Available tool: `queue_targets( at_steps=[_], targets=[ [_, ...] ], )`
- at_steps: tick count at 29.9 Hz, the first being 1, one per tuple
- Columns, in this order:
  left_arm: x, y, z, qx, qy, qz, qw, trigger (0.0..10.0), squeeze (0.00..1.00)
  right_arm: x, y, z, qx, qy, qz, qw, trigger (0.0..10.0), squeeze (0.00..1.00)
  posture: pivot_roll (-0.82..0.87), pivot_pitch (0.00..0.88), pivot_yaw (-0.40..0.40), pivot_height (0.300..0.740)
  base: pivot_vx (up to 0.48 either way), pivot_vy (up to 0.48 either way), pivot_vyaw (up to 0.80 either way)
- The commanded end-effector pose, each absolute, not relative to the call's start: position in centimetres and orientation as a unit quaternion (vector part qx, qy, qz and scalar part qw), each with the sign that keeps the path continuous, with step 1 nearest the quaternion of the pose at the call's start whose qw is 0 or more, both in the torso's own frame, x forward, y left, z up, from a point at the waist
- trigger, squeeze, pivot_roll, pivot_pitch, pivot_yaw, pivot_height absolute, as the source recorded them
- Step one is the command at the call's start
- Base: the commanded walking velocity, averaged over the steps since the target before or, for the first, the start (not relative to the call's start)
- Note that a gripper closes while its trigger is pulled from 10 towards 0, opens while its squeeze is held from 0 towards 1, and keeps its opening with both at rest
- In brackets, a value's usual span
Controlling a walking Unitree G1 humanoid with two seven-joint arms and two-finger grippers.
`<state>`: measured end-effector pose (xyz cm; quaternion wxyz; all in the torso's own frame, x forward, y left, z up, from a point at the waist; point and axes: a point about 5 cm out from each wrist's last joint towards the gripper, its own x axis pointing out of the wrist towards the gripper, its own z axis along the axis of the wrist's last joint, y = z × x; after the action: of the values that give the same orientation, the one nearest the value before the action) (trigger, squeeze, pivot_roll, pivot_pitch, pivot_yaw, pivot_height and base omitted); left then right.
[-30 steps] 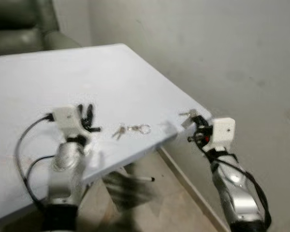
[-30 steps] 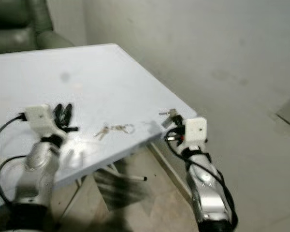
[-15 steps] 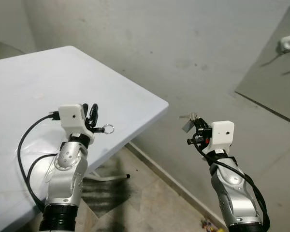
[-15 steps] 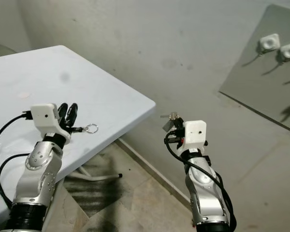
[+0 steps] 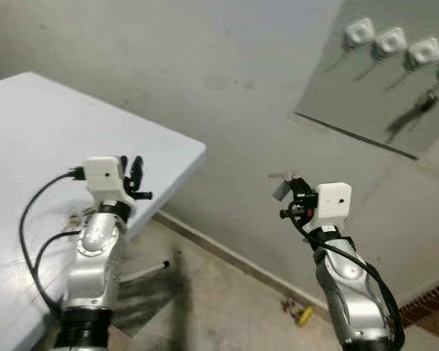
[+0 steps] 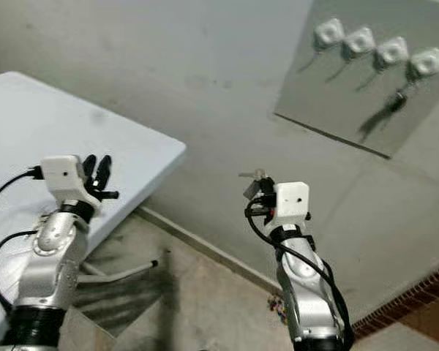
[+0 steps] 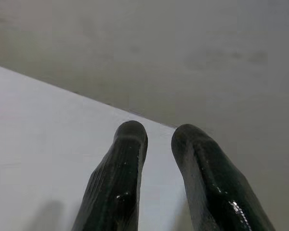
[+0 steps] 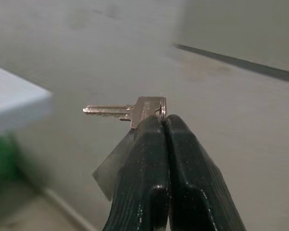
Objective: Hang keys on a hook
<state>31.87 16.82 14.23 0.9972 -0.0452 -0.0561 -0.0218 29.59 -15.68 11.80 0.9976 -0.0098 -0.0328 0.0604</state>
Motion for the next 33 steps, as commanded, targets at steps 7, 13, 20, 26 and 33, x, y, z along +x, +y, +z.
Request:
queue_targets(
  at_steps=[7,13,20,26,33],
  targets=[
    [31.7,16.3,14.2,-0.033,-0.055,-0.033,0.997,10.0,0.00,29.7,-15.8,12.3,-0.013,-0.041,0.059,0.997,10.0,0.00,-0.03,0.024,-0.077,0.740,0.000,0.000,-0.72],
    [31.6,15.9,14.0,-0.036,-0.052,-0.040,0.997,10.0,0.00,29.6,-15.5,12.3,-0.003,-0.043,0.069,0.997,10.0,0.00,-0.03,0.020,-0.079,0.740,0.000,0.000,-0.72],
    [31.4,15.0,13.7,-0.055,-0.036,-0.076,0.995,10.0,0.00,29.1,-14.7,11.9,-0.009,-0.036,0.099,0.994,10.0,0.00,-0.03,0.019,-0.075,0.740,0.000,0.000,0.00],
    [31.3,14.9,13.7,-0.060,-0.036,-0.082,0.994,10.0,0.00,28.9,-14.5,11.8,-0.011,-0.034,0.107,0.994,10.0,0.00,-0.04,0.014,-0.071,0.740,0.316,0.000,0.00],
    [31.2,14.8,13.7,-0.064,-0.030,-0.089,0.994,10.0,0.00,28.7,-14.5,11.7,-0.011,-0.035,0.109,0.993,10.0,0.00,-0.04,0.012,-0.069,0.740,0.366,0.000,0.00]
  ],
)
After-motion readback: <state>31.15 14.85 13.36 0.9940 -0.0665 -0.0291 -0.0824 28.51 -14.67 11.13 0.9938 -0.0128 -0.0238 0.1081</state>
